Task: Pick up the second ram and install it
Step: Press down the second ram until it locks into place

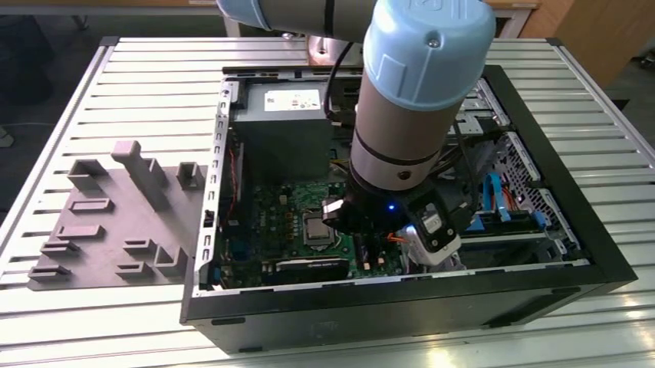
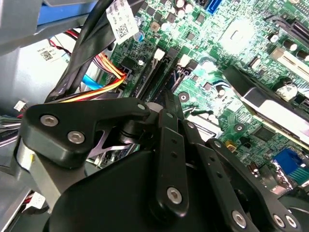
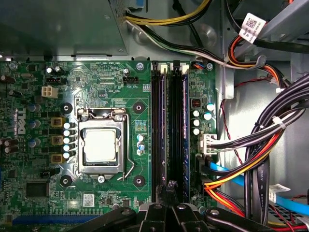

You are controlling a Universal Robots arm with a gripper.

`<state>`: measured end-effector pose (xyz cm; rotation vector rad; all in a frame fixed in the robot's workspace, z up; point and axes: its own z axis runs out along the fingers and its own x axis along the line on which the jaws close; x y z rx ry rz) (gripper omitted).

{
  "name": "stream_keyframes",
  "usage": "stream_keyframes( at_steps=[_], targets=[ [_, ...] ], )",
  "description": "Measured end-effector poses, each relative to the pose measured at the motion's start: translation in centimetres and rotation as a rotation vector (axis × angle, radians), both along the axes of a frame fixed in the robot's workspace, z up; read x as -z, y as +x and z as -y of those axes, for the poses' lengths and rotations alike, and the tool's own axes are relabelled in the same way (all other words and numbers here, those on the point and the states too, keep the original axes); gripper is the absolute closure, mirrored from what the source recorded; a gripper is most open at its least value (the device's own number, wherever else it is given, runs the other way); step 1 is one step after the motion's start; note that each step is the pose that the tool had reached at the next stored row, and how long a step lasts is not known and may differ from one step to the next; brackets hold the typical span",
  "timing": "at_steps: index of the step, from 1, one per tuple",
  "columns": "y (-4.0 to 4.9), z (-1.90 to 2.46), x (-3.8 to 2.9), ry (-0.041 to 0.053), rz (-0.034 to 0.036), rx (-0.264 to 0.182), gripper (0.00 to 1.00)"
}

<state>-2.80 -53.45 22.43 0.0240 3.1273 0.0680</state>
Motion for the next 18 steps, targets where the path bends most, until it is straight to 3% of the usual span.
stream_keyframes(
  at_steps=[18],
  targets=[
    [0.00, 0.00, 0.54, 0.0000, 0.0000, 0.000, 0.89]
  ],
)
